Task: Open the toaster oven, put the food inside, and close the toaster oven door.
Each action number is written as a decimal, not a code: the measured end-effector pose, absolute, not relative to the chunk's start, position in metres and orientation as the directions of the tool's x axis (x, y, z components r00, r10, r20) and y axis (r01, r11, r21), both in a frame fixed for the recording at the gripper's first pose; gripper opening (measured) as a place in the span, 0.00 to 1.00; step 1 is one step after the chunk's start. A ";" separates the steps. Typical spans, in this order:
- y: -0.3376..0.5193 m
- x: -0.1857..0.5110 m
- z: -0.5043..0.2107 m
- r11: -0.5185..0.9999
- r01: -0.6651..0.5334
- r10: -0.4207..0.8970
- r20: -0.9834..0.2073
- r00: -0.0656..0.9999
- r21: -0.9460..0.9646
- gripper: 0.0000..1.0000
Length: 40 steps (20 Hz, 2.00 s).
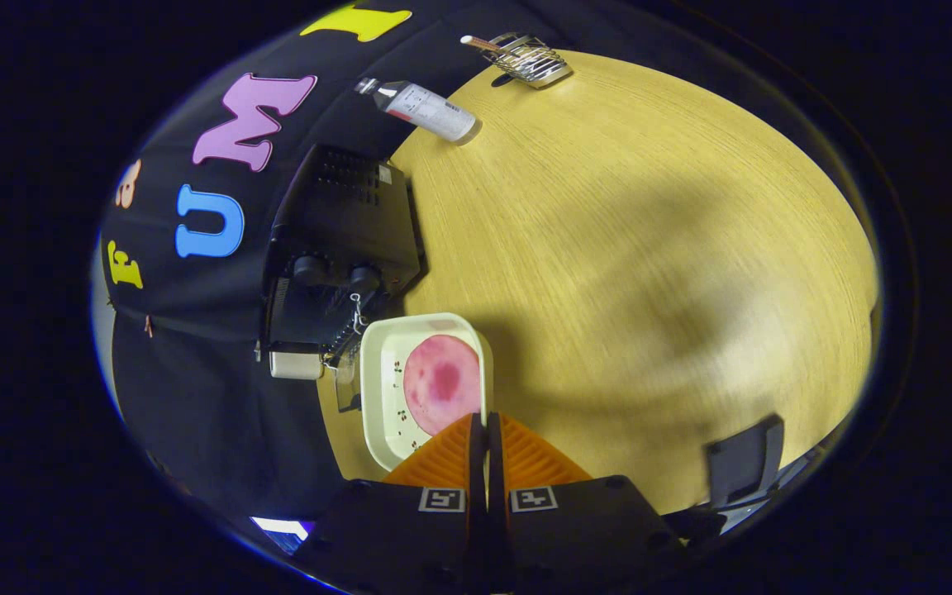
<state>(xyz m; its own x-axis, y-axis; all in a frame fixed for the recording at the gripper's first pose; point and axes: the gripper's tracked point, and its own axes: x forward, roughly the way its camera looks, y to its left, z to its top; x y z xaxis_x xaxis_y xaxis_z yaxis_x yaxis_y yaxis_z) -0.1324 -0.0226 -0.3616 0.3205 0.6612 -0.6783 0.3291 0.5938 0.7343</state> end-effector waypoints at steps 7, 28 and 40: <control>0.072 -0.123 -0.329 0.536 0.372 0.667 -0.651 0.363 0.757 0.06; 0.190 -0.016 -0.322 0.293 0.686 0.405 -0.737 0.542 0.666 0.06; 0.224 0.022 -0.342 0.126 0.800 0.249 -0.799 0.547 0.587 0.06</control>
